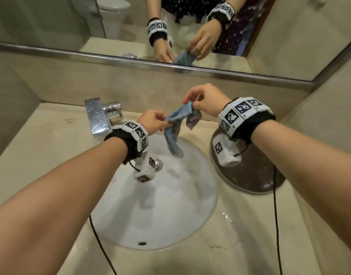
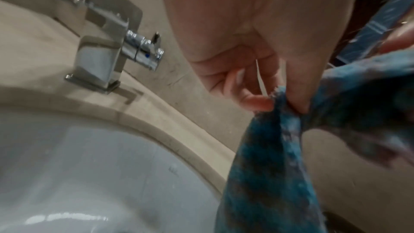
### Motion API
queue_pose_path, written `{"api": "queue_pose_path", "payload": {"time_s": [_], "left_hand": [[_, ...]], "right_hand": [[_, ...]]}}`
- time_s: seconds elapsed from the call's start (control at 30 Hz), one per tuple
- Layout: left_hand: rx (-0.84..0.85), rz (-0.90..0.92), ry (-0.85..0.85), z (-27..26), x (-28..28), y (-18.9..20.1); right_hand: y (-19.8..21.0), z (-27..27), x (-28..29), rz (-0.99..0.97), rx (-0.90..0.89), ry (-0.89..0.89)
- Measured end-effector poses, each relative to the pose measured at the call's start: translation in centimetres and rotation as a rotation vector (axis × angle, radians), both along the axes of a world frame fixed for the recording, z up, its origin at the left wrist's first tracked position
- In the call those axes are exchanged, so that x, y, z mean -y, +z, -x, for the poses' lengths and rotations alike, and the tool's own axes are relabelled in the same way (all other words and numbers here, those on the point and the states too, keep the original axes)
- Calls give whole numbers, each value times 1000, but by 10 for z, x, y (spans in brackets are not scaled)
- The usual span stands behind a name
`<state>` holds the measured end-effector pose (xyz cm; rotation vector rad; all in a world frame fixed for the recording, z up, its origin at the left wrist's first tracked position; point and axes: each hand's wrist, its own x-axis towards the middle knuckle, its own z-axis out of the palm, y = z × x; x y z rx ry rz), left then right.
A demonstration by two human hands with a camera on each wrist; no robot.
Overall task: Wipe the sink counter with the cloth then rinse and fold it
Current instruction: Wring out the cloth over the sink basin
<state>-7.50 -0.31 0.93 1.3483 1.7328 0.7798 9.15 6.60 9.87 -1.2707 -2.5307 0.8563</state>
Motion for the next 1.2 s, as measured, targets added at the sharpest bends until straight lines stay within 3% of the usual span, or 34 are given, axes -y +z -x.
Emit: {"api": "queue_pose_path", "payload": {"time_s": [0.13, 0.27, 0.5, 0.6, 0.67, 0.77, 0.9, 1.1, 1.2], "left_hand": [[62, -88, 31, 4, 3, 27], [151, -158, 21, 6, 7, 60], [377, -257, -3, 16, 24, 100], [399, -236, -28, 24, 34, 108], [418, -198, -10, 35, 42, 111], [470, -94, 94, 57, 54, 109], [514, 62, 243, 82, 65, 92], [440, 246, -41, 68, 72, 76], [390, 225, -41, 59, 69, 71]], "right_hand": [[-4, -15, 1, 49, 178, 5], [-11, -10, 10, 198, 66, -41], [-14, 33, 39, 342, -154, 98], [-11, 54, 44, 404, -254, 9], [-8, 65, 44, 362, -219, -59], [-10, 77, 42, 314, -236, -7], [-5, 92, 45, -93, -25, 162], [10, 101, 50, -305, 132, 328], [10, 102, 49, -381, 210, 403]]}}
